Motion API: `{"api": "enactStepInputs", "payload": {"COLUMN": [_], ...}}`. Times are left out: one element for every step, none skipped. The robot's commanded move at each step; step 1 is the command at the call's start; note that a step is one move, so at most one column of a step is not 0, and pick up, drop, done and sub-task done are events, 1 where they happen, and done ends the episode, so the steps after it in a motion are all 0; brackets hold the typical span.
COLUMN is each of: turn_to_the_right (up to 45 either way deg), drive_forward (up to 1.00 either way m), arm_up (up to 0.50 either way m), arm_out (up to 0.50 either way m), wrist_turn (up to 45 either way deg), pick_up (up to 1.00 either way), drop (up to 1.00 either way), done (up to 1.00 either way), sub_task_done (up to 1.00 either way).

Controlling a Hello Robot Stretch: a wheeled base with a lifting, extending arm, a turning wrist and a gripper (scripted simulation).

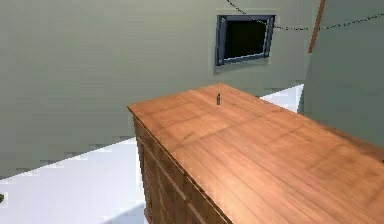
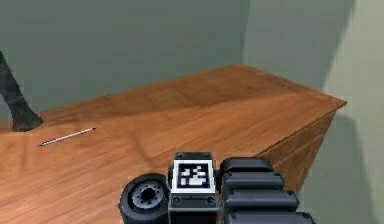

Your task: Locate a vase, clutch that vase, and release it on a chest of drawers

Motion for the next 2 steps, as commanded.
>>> {"api": "enactStepInputs", "payload": {"turn_to_the_right": [12.0,3.0], "drive_forward": [0.00,0.00], "arm_up": [0.00,0.00], "arm_out": [0.00,0.00], "wrist_turn": [0.0,0.0], "pick_up": [0.00,0.00], "drop": [0.00,0.00], "done": [0.00,0.00], "sub_task_done": [0.00,0.00]}}
